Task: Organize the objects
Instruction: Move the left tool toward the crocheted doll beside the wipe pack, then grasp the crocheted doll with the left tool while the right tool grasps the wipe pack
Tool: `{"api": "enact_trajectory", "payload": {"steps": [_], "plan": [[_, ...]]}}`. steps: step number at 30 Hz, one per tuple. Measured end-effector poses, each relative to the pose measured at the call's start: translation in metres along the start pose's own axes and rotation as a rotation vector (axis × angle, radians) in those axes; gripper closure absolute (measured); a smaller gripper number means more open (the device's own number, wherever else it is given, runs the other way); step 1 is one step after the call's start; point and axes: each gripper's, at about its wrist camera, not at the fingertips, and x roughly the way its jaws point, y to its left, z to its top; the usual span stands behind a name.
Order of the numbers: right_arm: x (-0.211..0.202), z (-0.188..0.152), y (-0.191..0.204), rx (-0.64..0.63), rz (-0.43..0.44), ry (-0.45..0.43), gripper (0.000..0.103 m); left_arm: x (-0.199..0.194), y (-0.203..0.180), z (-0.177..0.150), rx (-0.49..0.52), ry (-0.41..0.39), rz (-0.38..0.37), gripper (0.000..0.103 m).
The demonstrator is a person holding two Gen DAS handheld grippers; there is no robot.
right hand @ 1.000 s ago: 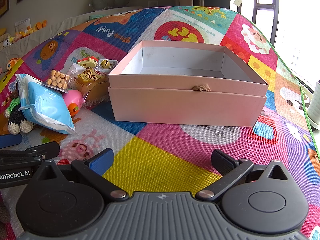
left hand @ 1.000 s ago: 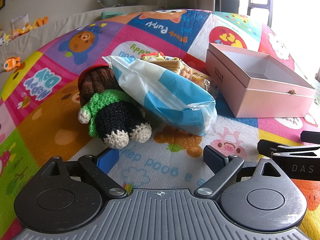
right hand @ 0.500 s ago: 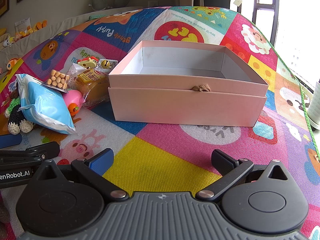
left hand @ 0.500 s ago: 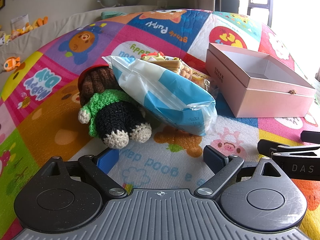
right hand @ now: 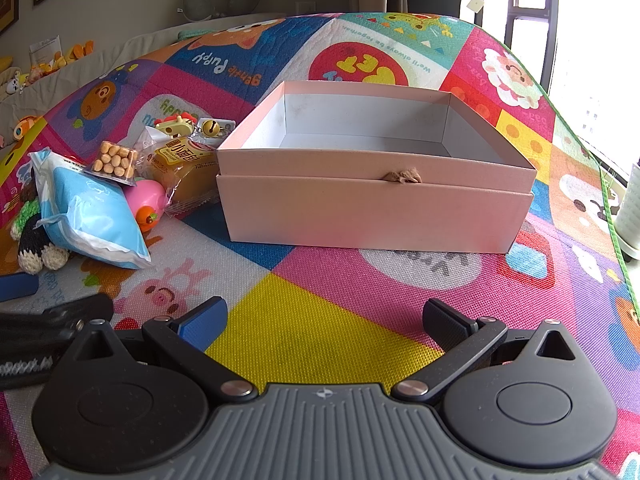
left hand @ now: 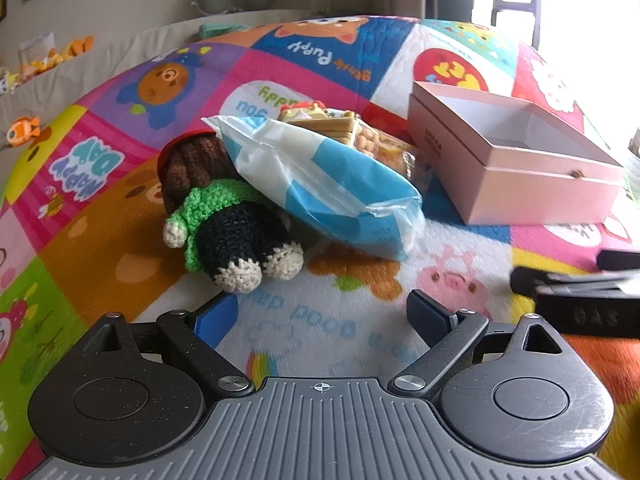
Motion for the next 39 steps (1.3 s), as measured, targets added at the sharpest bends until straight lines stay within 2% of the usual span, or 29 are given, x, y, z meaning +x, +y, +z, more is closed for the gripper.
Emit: {"api": "enact_trajectory", "payload": {"steps": [5,7,8,10,13,16,18,19,23,25,28,29,31,34,39], "plan": [[0.0,0.0,-0.001,0.002,0.001,0.0,0.0,-0.014,0.007,-0.01,0.018,0.006,-0.044,0.008],[0.0,0.0,0.0,0.003,0.002,0.0,0.0,-0.02,0.014,-0.012,0.01,0.009,-0.065,0.01],[0.0,0.0,0.0,0.002,0.002,0.0,0.0,-0.024,0.02,-0.012,-0.003,0.006,-0.07,0.014],[0.0,0.0,-0.001,0.003,0.003,0.0,0.0,-0.031,0.033,-0.007,-0.046,-0.022,-0.043,0.02],[0.0,0.0,-0.001,0.003,0.002,0.0,0.0,-0.034,0.058,0.011,-0.138,-0.103,0.037,0.021],[0.0,0.0,-0.001,0.003,0.002,0.0,0.0,-0.009,0.069,0.036,-0.153,-0.067,0.046,0.021],[0.0,0.0,-0.001,0.003,0.003,0.0,0.0,0.015,0.073,0.048,-0.165,-0.024,0.052,0.009],[0.0,0.0,-0.001,0.003,0.003,0.0,0.0,0.023,0.075,0.052,-0.185,-0.016,0.042,0.008],[-0.001,-0.001,0.0,-0.003,0.008,0.003,0.0,0.047,0.073,0.065,-0.182,-0.041,0.056,0.009],[0.001,0.001,-0.003,-0.018,0.028,0.014,0.0,0.057,0.08,0.067,-0.216,-0.065,0.024,0.008],[0.0,0.002,-0.007,-0.043,0.071,0.038,0.0,0.069,0.092,0.072,-0.278,-0.045,-0.018,0.01],[0.0,0.003,-0.006,-0.058,0.075,0.048,0.0,0.069,0.094,0.07,-0.283,-0.03,-0.028,0.015],[0.001,0.005,-0.007,-0.06,0.08,0.068,0.0,0.063,0.093,0.065,-0.263,0.0,-0.034,0.034],[0.0,0.006,-0.007,-0.065,0.074,0.081,0.0,0.041,0.091,0.046,-0.208,-0.002,-0.077,0.037],[0.001,0.007,-0.005,-0.062,0.064,0.093,0.0,-0.003,0.097,0.009,-0.172,0.002,-0.154,0.037]]}}
